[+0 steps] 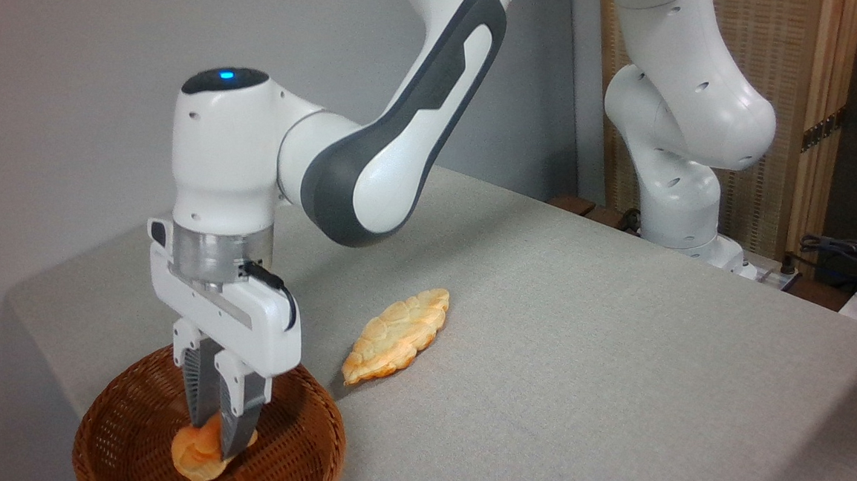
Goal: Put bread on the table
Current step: 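Lift the bun out of the basket and carry it onto the golden roll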
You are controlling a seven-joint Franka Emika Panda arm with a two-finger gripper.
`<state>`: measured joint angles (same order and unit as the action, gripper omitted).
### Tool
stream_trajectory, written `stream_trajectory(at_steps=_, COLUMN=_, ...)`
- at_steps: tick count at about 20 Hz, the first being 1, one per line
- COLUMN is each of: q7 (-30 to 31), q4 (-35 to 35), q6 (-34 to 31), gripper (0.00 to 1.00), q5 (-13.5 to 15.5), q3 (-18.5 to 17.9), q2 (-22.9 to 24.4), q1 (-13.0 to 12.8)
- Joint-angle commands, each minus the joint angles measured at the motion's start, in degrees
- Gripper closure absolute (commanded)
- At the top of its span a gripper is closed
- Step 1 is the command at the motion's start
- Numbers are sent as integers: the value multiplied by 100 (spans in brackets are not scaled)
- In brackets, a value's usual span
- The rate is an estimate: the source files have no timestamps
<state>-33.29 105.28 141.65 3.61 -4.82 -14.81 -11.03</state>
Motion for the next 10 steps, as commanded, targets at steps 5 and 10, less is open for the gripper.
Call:
stream_trajectory(at_steps=5, q7=-46, q4=246, q6=-1296, gripper=55, q5=-71, q3=-36, q2=1102, q1=-5)
stream_trajectory(at_steps=10, q7=-64, q4=861, q6=-2026, gripper=54, q5=-80, q3=-176, q2=1858, q1=4)
